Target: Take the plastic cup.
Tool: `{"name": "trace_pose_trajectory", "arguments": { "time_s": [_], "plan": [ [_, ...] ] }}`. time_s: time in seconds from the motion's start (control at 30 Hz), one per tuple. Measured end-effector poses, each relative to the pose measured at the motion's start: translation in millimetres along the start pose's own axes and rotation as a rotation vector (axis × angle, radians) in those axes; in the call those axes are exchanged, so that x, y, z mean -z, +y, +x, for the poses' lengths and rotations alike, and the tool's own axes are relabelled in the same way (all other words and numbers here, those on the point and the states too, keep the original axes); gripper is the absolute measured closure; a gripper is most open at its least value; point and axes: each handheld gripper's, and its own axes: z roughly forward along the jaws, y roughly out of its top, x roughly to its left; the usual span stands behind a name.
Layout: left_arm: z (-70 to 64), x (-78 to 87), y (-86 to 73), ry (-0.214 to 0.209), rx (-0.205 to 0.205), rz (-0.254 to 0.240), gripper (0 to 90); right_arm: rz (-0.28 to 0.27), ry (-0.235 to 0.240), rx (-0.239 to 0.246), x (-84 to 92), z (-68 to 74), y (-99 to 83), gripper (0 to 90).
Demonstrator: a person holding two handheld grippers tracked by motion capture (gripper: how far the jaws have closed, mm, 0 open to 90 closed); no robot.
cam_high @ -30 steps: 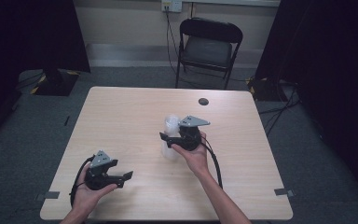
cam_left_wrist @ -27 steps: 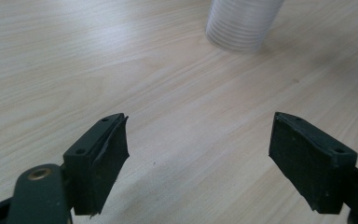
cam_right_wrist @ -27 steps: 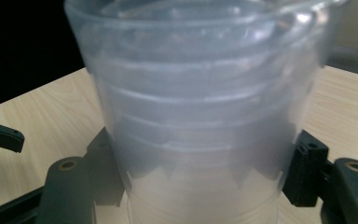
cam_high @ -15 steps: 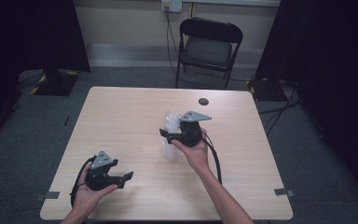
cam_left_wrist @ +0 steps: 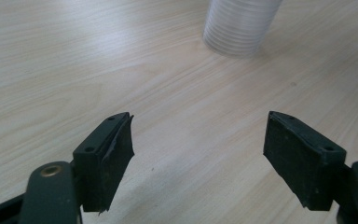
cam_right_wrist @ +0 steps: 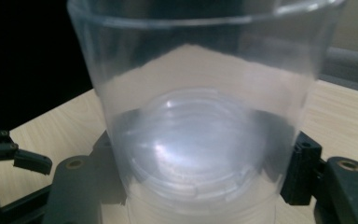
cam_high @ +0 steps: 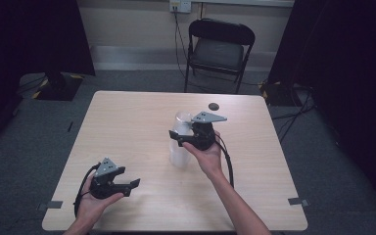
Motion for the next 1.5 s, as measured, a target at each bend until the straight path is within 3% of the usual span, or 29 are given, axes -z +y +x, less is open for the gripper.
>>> {"name": "trace_pose_trajectory", "arguments": {
  "time_s": [0.43,0.57,0.6,0.83,1.0,1.5],
  "plan": [
    [-1.2,2.0,0.2,-0.004,0.013,-0.043,28.2,-0.025,0.015,-0.016,7.1,-0.3,15.8,35.4],
    [-1.4,3.0,0.8,-0.001,-0.001,-0.062,31.4,-0.032,0.011,-0.021,10.4,0.1,18.2,35.5],
    [-1.7,3.0,0.8,-0.016,0.004,-0.065,32.5,-0.033,0.009,-0.020,11.0,0.2,18.7,35.6],
    [-4.4,1.0,2.1,-0.064,-0.014,-0.051,33.7,-0.047,0.010,-0.032,14.4,0.5,25.3,35.8],
    [-5.2,0.9,1.9,-0.086,0.015,-0.041,35.2,-0.061,0.013,-0.044,20.0,-1.0,30.6,36.3],
    [-8.2,1.1,3.1,-0.100,-0.002,-0.053,33.1,-0.107,0.019,-0.058,39.2,-0.9,41.9,37.2]
  ]
}}
